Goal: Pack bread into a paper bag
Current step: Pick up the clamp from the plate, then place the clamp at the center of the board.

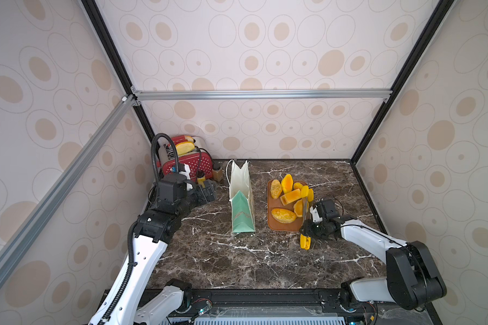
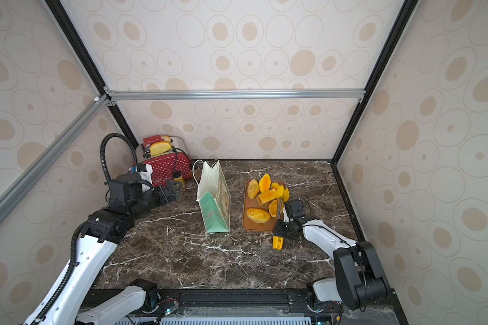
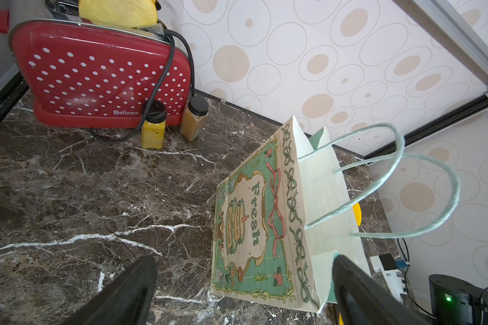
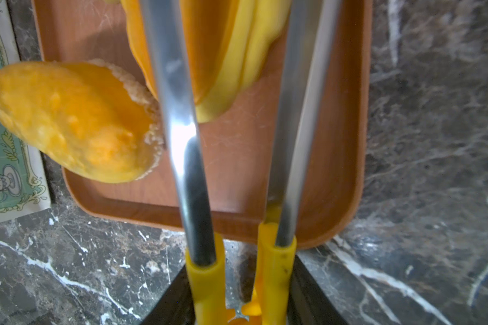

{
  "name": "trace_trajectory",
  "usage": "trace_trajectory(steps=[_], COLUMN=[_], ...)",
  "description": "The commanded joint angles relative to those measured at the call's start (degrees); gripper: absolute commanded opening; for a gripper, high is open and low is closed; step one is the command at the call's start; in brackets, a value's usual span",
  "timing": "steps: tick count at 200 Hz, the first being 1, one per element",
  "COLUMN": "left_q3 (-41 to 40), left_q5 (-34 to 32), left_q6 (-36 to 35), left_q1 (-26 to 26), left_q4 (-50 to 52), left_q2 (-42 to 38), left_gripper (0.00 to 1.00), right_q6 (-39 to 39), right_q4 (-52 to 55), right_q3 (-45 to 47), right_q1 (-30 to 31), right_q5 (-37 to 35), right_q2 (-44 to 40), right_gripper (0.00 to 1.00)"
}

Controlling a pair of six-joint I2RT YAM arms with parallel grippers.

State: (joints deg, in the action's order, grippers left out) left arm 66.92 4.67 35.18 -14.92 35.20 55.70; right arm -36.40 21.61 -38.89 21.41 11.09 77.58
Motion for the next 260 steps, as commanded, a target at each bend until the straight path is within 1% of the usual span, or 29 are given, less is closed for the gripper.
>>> trace_trajectory(steps=[1,50,83,98,131,177,198,209,224,246,257,260], left_q3=[2.61,3.12,3.47,3.66,3.31,3.22,2.96,3.1,3.59,4.77,5.11,4.97], left_q5=[0.0,-0.18,-0.61,-0.89,-0.89,-1.08,-1.21,-1.07,-1.53,-4.31,-4.31,-4.01], left_q6=[0.75,0.66,0.55,0.5,0.5,-0.09,-0.33,-0.61,-1.54,-4.53,-6.39,-6.84], left_q1=[-0.24,-0.36,-0.41,-0.4,-0.54,-0.64,-0.64,-0.65,-0.97,-2.34,-3.04,-3.14], left_q4=[0.04,-0.04,-0.13,-0.18,-0.9,-1.07,-1.65,-1.88,-1.93,-1.59,-1.86,-2.22], left_q2=[-0.58,-0.03,0.52,0.87,1.41,1.78,2.08,2.6,3.59,4.75,5.23,5.35], left_gripper=[0.99,0.99,0.99,0.99,0.99,0.99,0.99,0.99,0.99,0.99,0.99,0.99], right_q6=[1.2,3.53,4.7,4.59,4.45,6.42,7.22,7.3,7.57,7.83,8.16,8.29], right_q4=[3.32,11.95,16.89,19.08,19.02,18.12,19.13,20.35,20.49,17.14,15.1,14.54], right_q3=[-1.21,-4.05,-5.63,-6.02,-5.13,-6.18,-6.86,-7.18,-6.47,-3.74,-2.38,-2.1], right_q1=[-0.16,-0.13,-0.11,-0.11,-0.29,-0.32,-0.38,-0.97,-2.21,-4.86,-6.4,-8.13], right_q5=[-2.48,-7.86,-12.09,-16.08,-22.99,-25.41,-27.73,-29.56,-30.1,-29.53,-28.28,-27.93], right_q2=[-4.2,-14.15,-17.04,-17.78,-20.72,-24.87,-24.54,-23.04,-20.58,-17.73,-16.26,-15.86], right_gripper=[0.49,0.49,0.49,0.49,0.5,0.5,0.51,0.52,0.52,0.53,0.53,0.53])
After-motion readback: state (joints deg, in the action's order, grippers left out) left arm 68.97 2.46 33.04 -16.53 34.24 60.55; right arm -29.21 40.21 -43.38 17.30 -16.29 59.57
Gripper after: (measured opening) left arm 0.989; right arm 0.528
